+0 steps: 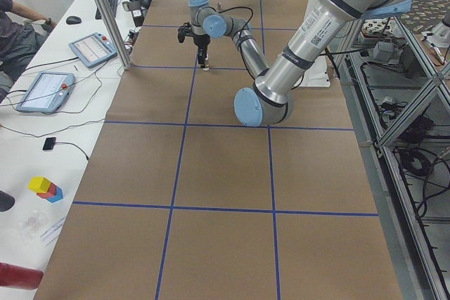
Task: Assemble PPR valve and pipe with both arms
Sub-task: 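Release the valve and raise the left gripper while the right gripper grasps the chrome elbow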
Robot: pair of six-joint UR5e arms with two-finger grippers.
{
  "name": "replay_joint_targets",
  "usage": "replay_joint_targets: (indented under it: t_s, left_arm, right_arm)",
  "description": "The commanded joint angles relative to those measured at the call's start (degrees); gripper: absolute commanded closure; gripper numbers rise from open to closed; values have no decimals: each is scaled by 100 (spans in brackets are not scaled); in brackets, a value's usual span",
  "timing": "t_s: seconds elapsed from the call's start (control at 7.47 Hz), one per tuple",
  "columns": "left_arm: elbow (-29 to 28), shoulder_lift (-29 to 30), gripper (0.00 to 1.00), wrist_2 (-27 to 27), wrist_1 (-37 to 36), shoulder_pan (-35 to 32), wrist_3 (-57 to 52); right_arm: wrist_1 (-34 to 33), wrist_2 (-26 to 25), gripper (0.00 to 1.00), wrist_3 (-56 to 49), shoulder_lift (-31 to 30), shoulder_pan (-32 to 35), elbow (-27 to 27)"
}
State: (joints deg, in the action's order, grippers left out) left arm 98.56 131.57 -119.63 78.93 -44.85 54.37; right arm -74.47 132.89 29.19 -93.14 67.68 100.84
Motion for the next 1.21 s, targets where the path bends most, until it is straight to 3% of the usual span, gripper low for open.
replay_joint_targets:
  t_s: [0.0, 0.27, 1.07]
  left_arm:
    - [354, -349, 24, -8, -18, -155, -241]
    - [497, -553, 24, -8, -18, -278, -453]
    - [497, -554, 24, 1, -18, -270, -453]
  right_arm:
    - [468, -44, 4, 558, 207, -376, -292]
    - [503, -350, 6, 579, 278, -553, -380]
    - [512, -387, 15, 552, 735, -642, -1021]
